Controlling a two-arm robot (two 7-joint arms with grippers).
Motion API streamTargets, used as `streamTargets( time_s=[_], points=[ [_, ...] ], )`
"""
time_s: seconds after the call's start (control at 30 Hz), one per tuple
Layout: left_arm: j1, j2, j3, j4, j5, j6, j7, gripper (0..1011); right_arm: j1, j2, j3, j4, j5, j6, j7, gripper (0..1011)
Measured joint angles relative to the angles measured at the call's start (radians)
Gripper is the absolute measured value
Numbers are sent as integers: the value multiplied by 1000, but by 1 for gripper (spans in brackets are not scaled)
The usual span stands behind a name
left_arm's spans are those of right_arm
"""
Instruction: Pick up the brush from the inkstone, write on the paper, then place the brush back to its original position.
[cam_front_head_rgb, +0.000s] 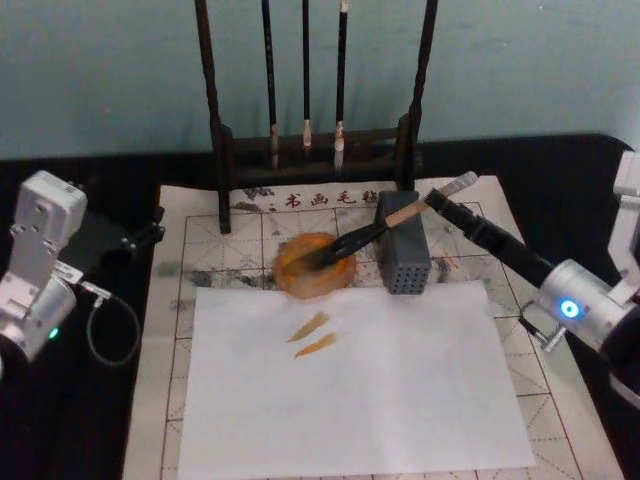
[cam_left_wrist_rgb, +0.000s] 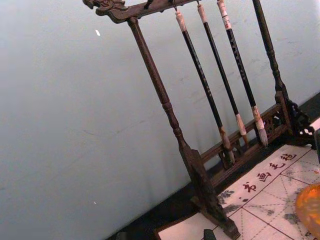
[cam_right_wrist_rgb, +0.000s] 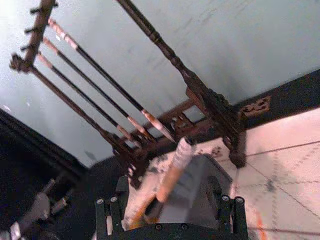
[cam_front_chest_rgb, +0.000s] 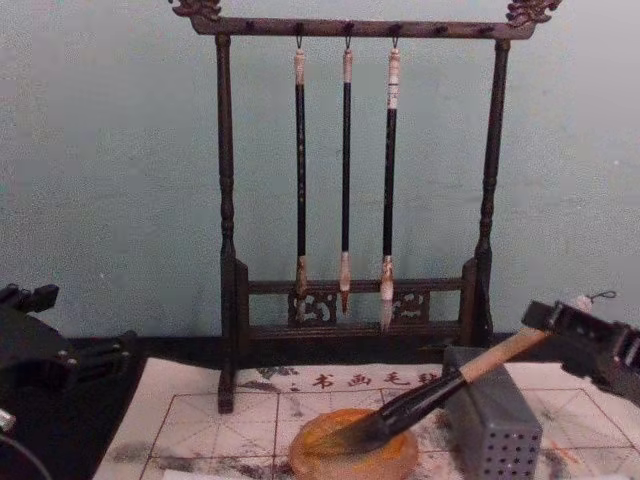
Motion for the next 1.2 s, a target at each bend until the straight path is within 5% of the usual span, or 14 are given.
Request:
streamTargets(
  time_s=[0.2,0.4,0.5,0.87,1.2],
  points=[
    [0,0,0,0,0,0,0,1001,-51,71,-8,-65,-105,-62,-29,1000],
    [0,0,0,0,0,0,0,1001,-72,95,-6,-79,-212,-141,-72,1000],
    [0,0,0,0,0,0,0,1001,-75,102,-11,-77,-303,-195,-117,1000],
    [0,0,0,0,0,0,0,1001,-57,67,-19,-22,-494,-316,-241,1000],
    [0,0,0,0,0,0,0,1001,-43,29,-8,18,-547,-346,-271,1000]
  ],
)
